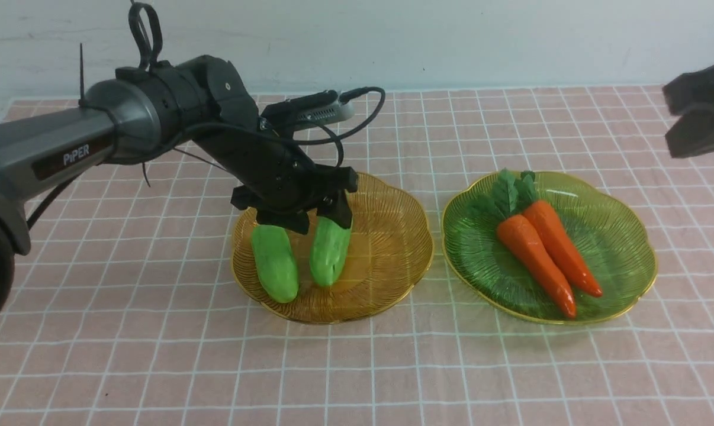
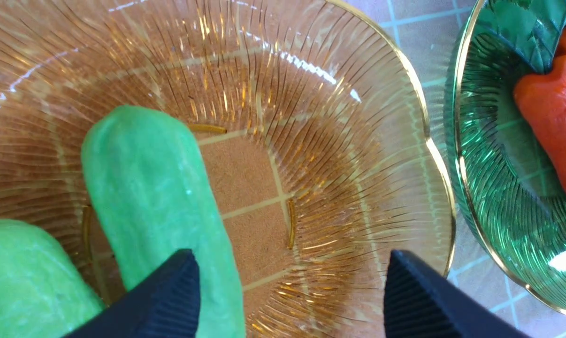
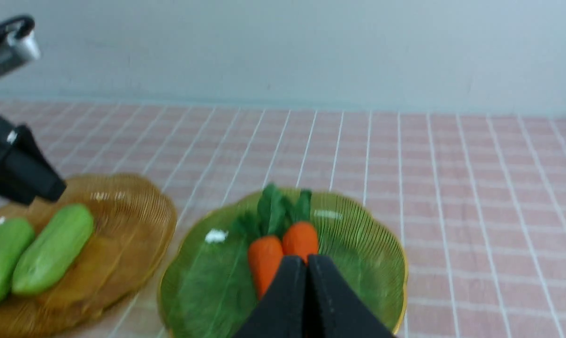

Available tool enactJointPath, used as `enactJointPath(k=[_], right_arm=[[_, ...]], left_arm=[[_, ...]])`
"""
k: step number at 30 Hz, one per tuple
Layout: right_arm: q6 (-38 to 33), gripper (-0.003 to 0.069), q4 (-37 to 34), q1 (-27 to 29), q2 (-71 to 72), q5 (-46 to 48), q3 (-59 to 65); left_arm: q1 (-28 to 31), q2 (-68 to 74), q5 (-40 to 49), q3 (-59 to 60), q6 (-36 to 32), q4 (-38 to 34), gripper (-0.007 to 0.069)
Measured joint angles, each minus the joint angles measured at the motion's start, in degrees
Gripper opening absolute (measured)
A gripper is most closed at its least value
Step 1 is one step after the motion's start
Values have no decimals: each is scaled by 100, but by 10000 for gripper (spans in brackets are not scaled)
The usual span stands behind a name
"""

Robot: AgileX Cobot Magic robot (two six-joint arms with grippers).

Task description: Put different types of vegetables on the plate.

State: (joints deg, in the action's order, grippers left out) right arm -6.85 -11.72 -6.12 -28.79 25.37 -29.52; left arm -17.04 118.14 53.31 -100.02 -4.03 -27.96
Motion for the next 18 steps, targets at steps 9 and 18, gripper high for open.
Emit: enactJointPath(k=[9, 18], right_arm=[[-117, -17, -55, 0, 278, -1844, 807], [-117, -17, -75, 0, 278, -1483, 878]], left_arm=[[0, 0, 6, -5, 5, 0, 479], [0, 0, 49, -138, 5, 44, 268]])
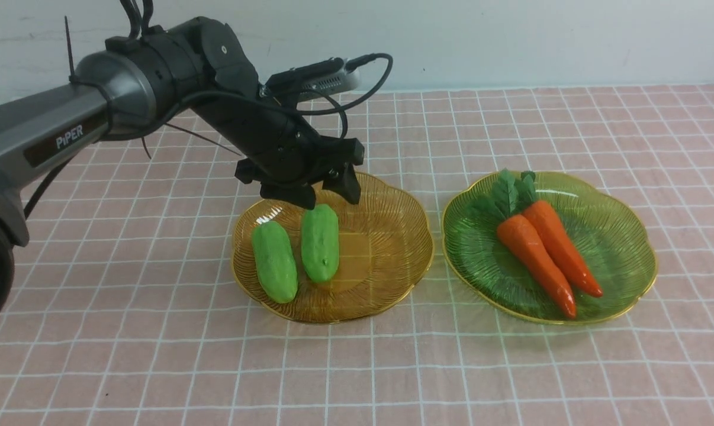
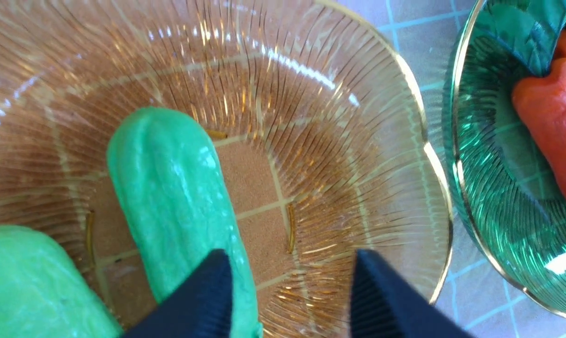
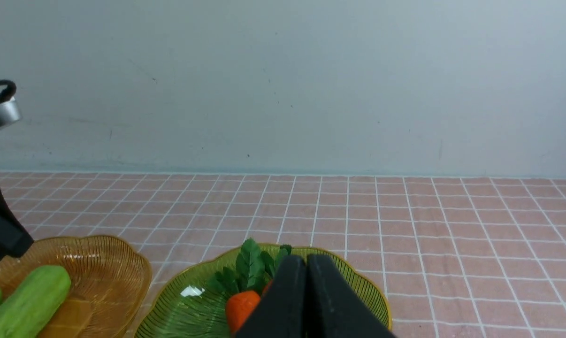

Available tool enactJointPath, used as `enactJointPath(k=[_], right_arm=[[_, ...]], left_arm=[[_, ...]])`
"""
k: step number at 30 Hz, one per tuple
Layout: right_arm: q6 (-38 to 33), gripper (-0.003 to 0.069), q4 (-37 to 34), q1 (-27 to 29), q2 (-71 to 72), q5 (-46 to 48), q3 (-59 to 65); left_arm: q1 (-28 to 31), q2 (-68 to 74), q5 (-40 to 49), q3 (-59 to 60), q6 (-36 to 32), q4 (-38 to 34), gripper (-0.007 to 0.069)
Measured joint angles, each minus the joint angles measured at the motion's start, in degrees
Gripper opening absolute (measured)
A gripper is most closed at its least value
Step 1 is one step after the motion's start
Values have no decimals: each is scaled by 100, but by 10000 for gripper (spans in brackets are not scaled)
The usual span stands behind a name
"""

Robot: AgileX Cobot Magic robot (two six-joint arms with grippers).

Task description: Put different types of vegetables on the plate.

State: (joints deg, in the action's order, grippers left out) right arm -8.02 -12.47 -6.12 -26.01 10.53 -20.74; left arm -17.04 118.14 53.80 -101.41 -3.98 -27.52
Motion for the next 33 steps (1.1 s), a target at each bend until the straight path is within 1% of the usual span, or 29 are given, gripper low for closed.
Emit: enactJointPath(k=[1, 3, 4, 5, 7, 11, 18, 22, 26, 33], right_arm=[[0, -17, 0, 0, 0, 48, 0], [0, -17, -4, 0, 0, 161, 0], [0, -17, -4, 0, 0, 185, 0], [0, -17, -4, 0, 0, 204, 0], [-2, -17, -4, 0, 20, 268, 14], [-2, -17, -4, 0, 188, 284, 129], [-2, -17, 62, 11, 1008, 303, 692], [-2, -17, 69, 134, 1767, 374, 1245], [-2, -17, 260, 372, 2454, 756, 1821], [-7, -17, 419, 399, 2653, 1145, 2212]], left_arm=[[0, 0, 28, -69, 0, 15, 227], [0, 0, 161, -294, -12, 85, 104], [0, 0, 246, -408, -31, 122, 61], [0, 0, 347, -560, -84, 159, 27], [9, 0, 601, -801, -152, 221, 6], [42, 0, 986, -1231, -187, 259, -3], [55, 0, 1476, -1742, -269, 292, -3], [55, 0, 1640, -1895, -314, 312, -3], [55, -63, 1677, -1967, -314, 428, -3], [55, -809, 1765, -1967, -314, 776, -3]])
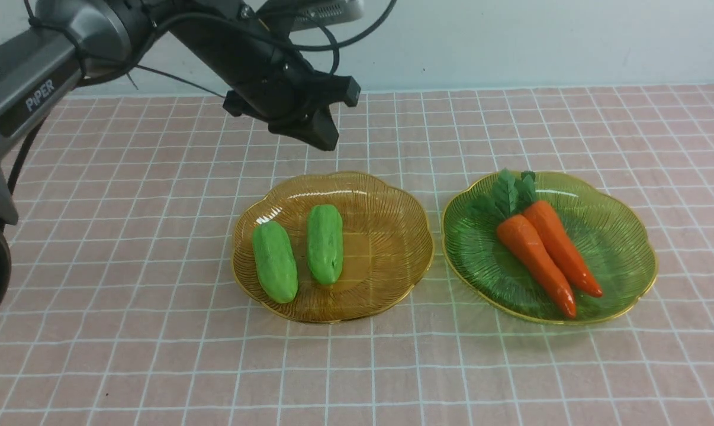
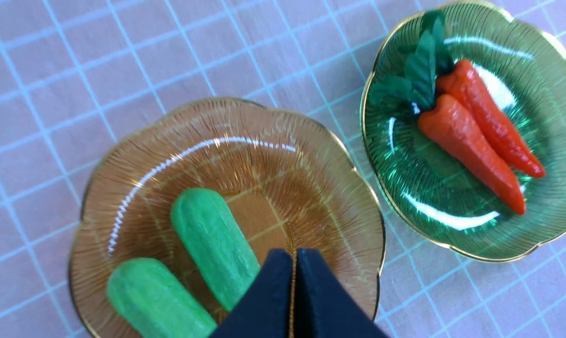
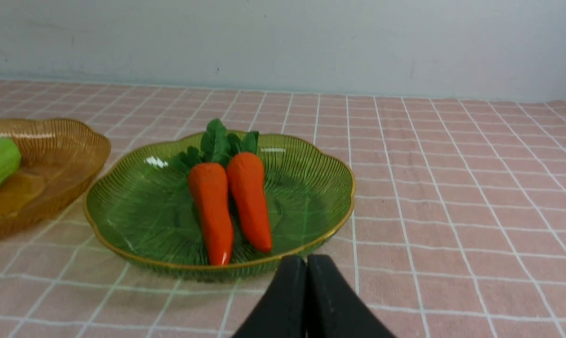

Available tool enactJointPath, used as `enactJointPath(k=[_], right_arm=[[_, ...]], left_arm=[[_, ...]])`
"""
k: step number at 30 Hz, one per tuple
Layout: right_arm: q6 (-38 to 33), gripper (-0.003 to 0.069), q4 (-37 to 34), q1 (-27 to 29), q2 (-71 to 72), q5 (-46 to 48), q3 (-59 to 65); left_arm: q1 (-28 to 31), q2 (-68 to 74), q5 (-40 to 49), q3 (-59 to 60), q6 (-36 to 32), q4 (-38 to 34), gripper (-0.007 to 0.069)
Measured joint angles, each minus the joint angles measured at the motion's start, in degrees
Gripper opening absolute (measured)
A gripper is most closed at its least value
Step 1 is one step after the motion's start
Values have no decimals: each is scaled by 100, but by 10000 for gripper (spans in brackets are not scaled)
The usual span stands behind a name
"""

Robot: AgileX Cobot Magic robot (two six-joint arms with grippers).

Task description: Put different types of vegetables on the plate.

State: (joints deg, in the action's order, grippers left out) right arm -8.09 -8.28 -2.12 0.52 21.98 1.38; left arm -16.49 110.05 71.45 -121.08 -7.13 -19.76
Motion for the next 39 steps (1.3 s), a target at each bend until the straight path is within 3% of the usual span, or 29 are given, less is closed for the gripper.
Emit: enactJointPath(k=[10, 18, 21, 25, 31, 39], right_arm=[[-5, -17, 34, 0, 0, 39, 10], [-11, -17, 35, 0, 0, 39, 14], [-11, -17, 40, 0, 0, 39, 14], [-11, -17, 40, 0, 0, 39, 14], [-66, -17, 40, 0, 0, 39, 14], [-105, -17, 41, 0, 0, 39, 14]], left_arm=[[0, -1754, 26, 442, 54, 342, -3], [0, -4245, 52, 3304, 435, 1935, -3], [0, -5168, -188, 4448, 564, 2090, -3], [0, -6434, -1765, 6586, 503, 1212, -3], [0, -7257, -4032, 8525, 486, -271, -3], [0, -7335, -4310, 9515, 456, -666, -3]])
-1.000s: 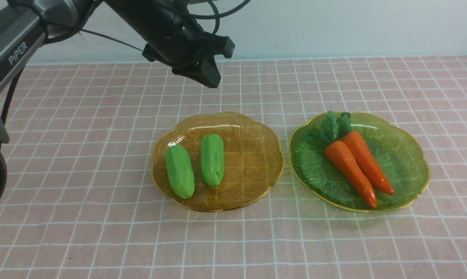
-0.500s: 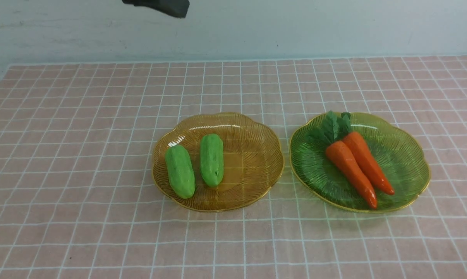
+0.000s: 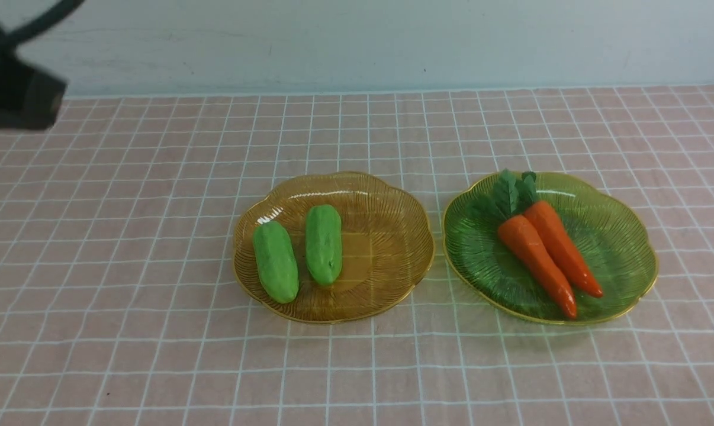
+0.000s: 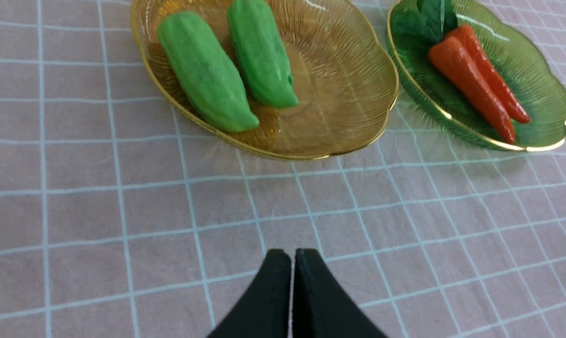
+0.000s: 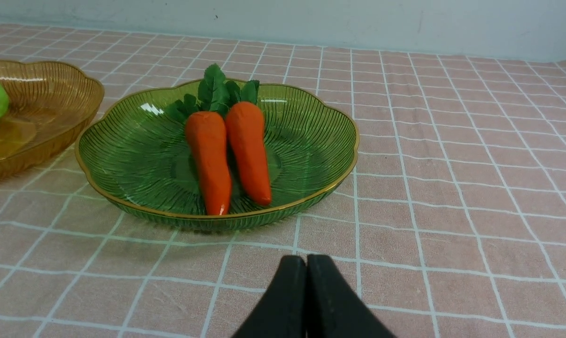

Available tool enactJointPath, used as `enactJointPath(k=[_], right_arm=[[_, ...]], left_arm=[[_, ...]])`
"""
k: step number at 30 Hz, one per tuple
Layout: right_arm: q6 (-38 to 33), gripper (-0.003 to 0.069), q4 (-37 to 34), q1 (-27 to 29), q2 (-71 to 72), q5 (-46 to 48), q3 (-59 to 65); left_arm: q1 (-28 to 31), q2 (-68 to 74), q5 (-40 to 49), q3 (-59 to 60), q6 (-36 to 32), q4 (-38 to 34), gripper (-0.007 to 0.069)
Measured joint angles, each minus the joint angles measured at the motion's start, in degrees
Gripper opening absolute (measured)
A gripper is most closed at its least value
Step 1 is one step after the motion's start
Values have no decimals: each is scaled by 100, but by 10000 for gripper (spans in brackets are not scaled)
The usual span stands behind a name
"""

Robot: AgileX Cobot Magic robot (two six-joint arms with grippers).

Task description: Put different types of vegetables on the plate.

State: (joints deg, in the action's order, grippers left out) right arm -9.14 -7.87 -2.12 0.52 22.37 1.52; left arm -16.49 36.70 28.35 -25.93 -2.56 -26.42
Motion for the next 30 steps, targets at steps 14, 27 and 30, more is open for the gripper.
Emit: enactJointPath(k=[14, 27, 30], right_arm=[[-11, -17, 11, 0, 0, 0, 0], [-17, -17, 11, 0, 0, 0, 0], [-17, -17, 11, 0, 0, 0, 0]], left_arm=[[78, -711, -678, 805, -84, 1139, -3], [1319, -3568, -899, 2589, 216, 2603, -3], [1319, -3723, -877, 2747, 216, 2642, -3]])
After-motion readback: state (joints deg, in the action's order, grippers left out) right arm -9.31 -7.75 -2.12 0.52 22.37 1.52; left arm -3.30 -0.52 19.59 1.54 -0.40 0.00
